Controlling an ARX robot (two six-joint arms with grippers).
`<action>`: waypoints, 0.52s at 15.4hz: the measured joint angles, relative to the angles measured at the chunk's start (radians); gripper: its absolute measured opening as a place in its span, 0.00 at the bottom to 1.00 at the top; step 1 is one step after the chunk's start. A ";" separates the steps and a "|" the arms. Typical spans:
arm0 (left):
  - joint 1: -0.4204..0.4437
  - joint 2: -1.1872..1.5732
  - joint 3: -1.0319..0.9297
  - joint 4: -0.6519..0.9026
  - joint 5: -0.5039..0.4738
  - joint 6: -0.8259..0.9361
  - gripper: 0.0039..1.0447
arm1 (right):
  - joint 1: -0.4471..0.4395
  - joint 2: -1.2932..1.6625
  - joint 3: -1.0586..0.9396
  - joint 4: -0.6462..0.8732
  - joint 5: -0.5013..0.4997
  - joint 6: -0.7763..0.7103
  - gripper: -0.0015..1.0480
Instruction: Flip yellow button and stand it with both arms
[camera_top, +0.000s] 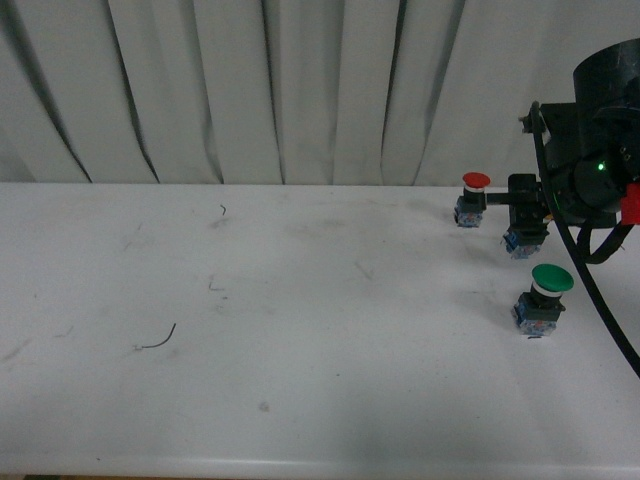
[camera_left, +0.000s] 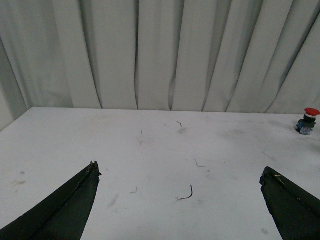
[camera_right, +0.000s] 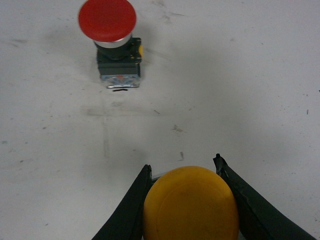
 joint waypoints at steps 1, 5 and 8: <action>0.000 0.000 0.000 0.000 0.000 0.000 0.94 | -0.002 0.013 0.012 -0.004 0.008 -0.003 0.34; 0.000 0.000 0.000 0.000 0.000 0.000 0.94 | -0.006 0.058 0.080 -0.041 0.016 0.010 0.34; 0.000 0.000 0.000 0.000 0.000 0.000 0.94 | 0.010 0.084 0.106 -0.075 0.019 0.027 0.34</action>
